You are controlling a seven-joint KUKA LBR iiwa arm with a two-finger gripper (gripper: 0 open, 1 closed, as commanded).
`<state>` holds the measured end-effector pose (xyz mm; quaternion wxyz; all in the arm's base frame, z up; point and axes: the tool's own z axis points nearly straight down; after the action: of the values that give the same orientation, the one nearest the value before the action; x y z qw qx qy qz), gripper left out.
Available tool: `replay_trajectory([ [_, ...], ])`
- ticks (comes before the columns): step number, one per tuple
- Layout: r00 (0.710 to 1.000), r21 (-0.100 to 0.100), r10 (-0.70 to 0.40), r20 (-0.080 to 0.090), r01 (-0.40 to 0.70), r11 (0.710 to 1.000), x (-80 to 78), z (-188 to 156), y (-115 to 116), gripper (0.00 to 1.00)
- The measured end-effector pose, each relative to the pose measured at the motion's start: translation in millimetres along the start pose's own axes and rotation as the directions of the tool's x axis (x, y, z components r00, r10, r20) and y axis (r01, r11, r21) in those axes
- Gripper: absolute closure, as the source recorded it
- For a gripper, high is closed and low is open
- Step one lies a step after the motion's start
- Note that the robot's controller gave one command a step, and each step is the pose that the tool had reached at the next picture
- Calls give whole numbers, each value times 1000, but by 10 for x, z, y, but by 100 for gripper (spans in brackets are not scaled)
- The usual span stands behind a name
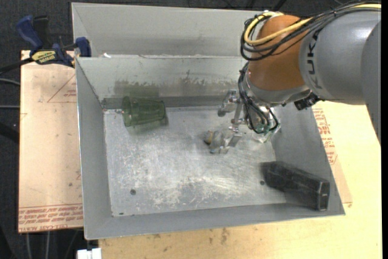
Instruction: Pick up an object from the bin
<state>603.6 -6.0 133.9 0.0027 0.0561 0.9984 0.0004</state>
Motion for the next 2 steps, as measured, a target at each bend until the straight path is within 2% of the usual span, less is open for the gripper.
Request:
replay_trajectory([
  [1, 994, -2, 108, 4, -108, 994, 38, 601, -104, 0],
  [2, 998, 3, 61, -7, -61, 998, -25, 580, -25, 100],
])
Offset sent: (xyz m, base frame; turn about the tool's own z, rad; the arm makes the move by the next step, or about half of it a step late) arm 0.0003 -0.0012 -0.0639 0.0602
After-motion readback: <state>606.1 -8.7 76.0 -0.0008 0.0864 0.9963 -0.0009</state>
